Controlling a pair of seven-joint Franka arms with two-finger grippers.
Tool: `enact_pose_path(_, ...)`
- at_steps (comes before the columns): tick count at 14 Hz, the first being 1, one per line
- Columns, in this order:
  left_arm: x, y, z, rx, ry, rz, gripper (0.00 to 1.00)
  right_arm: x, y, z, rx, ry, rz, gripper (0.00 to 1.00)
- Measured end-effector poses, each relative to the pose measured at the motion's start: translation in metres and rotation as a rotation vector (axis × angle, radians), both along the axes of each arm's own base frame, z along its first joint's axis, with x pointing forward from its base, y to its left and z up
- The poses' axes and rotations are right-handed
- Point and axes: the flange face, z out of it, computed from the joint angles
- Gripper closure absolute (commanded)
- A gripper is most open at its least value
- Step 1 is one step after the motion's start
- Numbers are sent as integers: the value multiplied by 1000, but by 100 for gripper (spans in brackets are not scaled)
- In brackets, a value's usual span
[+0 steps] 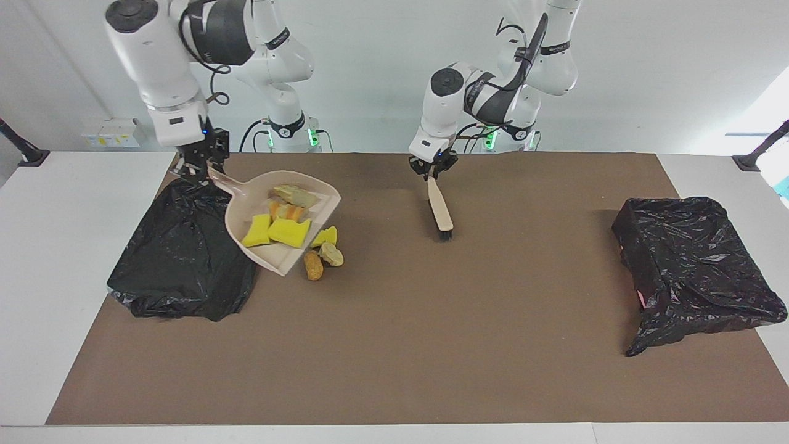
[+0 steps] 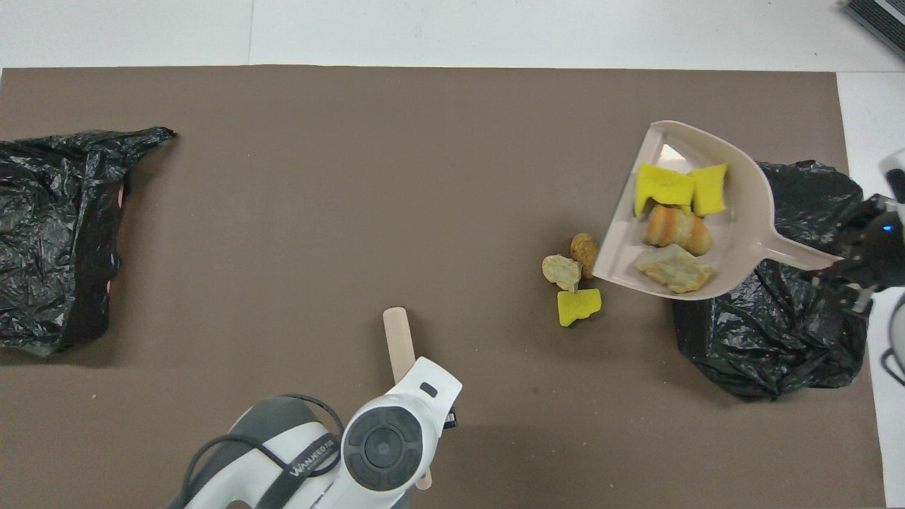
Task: Sweep and dump trash in bin
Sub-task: 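Lift the loaded dustpan toward the black bag with the right gripper, then tip the dustpan over the black bag while the left gripper withdraws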
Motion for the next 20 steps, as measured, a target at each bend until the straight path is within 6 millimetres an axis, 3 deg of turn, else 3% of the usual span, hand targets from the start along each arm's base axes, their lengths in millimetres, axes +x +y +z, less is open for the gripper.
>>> enact_pose_path(2,-8,-7,-1,-7,-7,-5,100,-16,-70,-1,-12,12,1,100)
enact_pose_path(3,-7,-4,-3,-9,-9,1,87,-25,-98,-2,-40,24,4,100)
enact_pose_path(4,-6,-1,-7,-12,-10,8,68,-32,-117,-2,-80,40,11,100)
enact_pose_path(5,-5,2,-11,-13,-10,14,28,-37,-132,-3,-128,56,26,100)
enact_pose_path(6,-3,5,-13,-12,-10,15,0,-39,-142,-3,-171,64,48,100)
enact_pose_path(8,6,13,-13,-15,-11,9,0,-38,-151,-5,-274,95,104,100)
enact_pose_path(11,42,38,-8,-33,-22,-16,0,-32,-143,-20,-403,171,188,100)
enact_pose_path(14,87,70,13,-44,-23,-17,0,-26,-124,-39,-502,245,313,100)
enact_pose_path(17,139,105,43,-49,-6,-38,0,-16,-98,-39,-581,270,418,100)
enact_pose_path(20,193,156,68,-64,-7,-56,0,-10,-85,-35,-658,288,477,100)
